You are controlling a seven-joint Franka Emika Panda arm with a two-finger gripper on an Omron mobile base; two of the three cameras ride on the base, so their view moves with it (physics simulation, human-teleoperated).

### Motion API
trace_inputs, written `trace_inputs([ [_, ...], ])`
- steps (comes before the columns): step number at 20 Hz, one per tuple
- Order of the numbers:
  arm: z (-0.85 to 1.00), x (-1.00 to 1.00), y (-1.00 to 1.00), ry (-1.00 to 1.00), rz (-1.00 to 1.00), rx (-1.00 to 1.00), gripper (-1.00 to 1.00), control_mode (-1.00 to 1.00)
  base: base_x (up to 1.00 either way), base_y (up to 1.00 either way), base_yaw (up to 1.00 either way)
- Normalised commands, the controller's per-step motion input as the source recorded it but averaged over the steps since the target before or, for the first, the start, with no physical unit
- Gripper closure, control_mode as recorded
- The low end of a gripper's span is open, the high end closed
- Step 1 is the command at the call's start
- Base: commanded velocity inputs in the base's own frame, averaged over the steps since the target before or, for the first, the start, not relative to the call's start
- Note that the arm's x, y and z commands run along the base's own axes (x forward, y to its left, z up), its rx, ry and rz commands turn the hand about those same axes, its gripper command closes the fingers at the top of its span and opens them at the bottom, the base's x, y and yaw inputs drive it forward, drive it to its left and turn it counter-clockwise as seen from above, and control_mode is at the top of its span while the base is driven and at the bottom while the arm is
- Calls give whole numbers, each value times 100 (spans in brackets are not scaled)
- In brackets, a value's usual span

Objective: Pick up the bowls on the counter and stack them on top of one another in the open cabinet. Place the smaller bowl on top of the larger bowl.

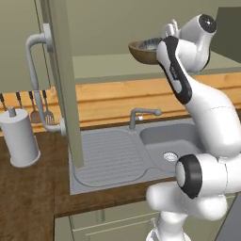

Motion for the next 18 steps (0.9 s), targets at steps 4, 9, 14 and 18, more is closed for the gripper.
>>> trace_inputs([
  [4,-74,-100,-29,-31,-1,6,-100,-100,0,0,0],
  [9,-100,-100,-43,-6,0,0,-100,-100,0,0,0],
  [14,-100,-100,-16,8,0,-17,-100,-100,0,0,0],
  [18,-50,-50,-7,16,-5,-10,-100,-100,0,0,0],
])
